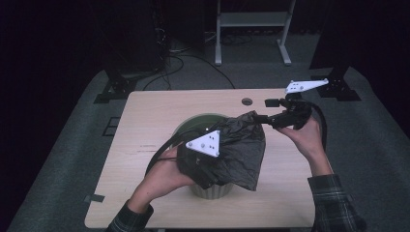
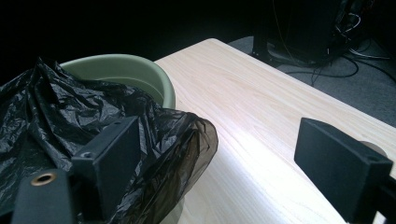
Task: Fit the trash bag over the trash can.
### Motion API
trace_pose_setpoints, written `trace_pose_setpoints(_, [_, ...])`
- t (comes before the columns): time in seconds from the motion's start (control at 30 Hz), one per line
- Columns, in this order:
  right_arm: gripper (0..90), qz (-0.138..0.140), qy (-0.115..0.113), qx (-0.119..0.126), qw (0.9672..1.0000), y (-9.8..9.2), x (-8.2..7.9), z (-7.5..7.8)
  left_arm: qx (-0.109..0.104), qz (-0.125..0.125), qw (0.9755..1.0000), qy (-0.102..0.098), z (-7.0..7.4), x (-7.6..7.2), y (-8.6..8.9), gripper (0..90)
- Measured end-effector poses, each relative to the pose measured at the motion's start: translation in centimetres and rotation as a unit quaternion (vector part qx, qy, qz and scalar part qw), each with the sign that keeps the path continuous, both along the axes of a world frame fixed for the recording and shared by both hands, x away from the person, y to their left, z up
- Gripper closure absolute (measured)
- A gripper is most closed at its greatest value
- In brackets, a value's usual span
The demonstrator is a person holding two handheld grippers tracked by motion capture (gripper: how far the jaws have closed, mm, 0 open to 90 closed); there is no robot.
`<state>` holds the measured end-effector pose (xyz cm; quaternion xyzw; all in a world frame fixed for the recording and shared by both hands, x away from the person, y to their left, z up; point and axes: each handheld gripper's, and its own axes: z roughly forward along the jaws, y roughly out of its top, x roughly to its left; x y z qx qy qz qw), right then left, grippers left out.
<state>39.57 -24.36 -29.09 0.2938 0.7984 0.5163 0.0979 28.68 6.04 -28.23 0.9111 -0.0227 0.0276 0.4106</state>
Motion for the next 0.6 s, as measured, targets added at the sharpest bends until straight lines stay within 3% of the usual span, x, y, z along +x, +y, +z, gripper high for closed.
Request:
trace_pose_setpoints(0.17, [13.0, 0.0, -0.001, -0.001, 1.0, 0.11, 0.02, -0.03, 0.007, -0.006, 0.9999, 0.009, -0.25, 0.04, -0.02, 49.5])
trace_pose_setpoints(0.23, [13.1, 0.0, 0.0, -0.002, 1.0, 0.13, 0.02, -0.03, 0.009, -0.009, 0.9998, 0.017, -0.27, 0.11, -0.03, 52.9])
trace_pose_setpoints(0.27, [13.1, 0.0, 0.001, -0.002, 1.0, 0.18, 0.03, -0.05, 0.008, -0.017, 0.9995, 0.024, -0.23, 0.06, -0.06, 61.7])
trace_pose_setpoints(0.43, [13.2, 0.0, 0.001, -0.003, 1.0, 0.2, 0.03, -0.07, 0.003, -0.023, 0.9992, 0.034, -0.05, 0.15, -0.16, 69.5])
trace_pose_setpoints(0.6, [13.2, -0.001, 0.0, -0.002, 1.0, 0.09, -0.04, -0.08, -0.018, -0.014, 0.9987, 0.045, 0.49, 0.64, 0.29, 85.5])
